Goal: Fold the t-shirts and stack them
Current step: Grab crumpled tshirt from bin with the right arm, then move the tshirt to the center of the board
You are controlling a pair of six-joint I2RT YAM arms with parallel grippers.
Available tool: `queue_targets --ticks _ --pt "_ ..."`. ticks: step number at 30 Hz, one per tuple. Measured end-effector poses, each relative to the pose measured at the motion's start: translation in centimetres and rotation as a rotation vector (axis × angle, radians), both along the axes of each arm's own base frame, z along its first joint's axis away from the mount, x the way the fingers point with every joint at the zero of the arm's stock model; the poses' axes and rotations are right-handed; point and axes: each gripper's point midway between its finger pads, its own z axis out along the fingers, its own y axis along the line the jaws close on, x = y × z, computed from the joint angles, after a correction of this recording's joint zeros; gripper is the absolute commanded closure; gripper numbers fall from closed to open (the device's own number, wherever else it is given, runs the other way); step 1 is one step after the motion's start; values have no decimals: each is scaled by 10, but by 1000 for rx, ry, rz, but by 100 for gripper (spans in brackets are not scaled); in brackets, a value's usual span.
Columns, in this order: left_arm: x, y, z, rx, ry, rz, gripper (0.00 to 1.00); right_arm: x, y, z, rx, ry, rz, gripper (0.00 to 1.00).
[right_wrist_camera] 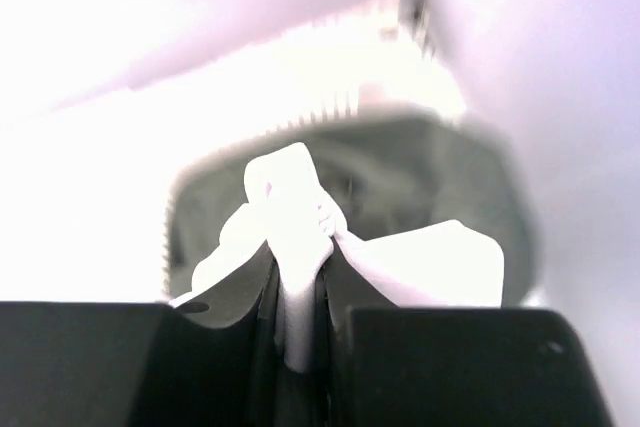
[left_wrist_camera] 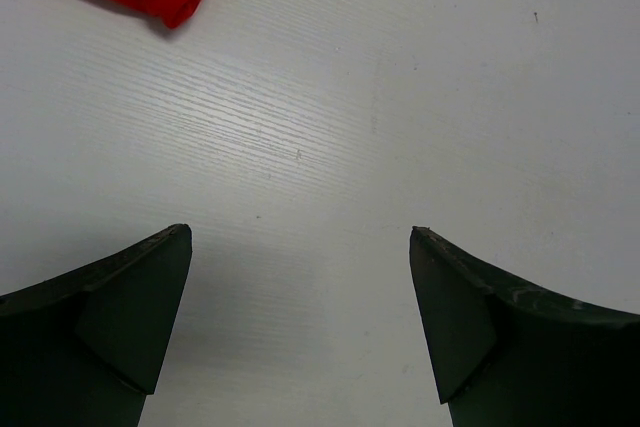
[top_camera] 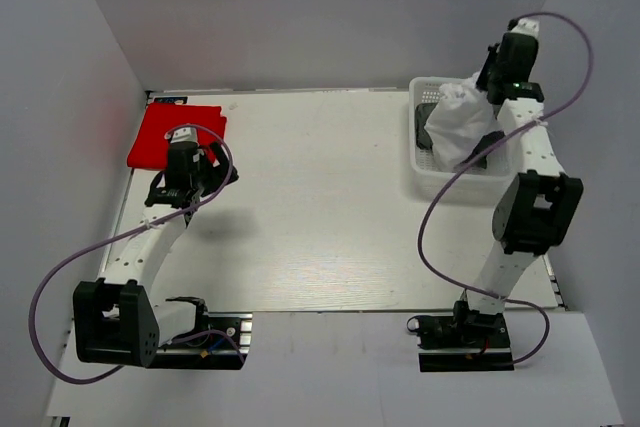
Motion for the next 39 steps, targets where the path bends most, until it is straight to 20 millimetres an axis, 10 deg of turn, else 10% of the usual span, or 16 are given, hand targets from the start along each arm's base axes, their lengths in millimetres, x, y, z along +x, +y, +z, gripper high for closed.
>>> queue_targets --ticks 7,13,39 --pt "-1 -3 12 -13 -37 -14 0 -50 1 181 -88 -392 16 100" --pt "-2 -4 15 -18 -46 -20 0 -81 9 271 -121 -592 46 100" --pt "-4 -7 26 -29 -79 -33 0 -66 25 243 -80 -505 145 100"
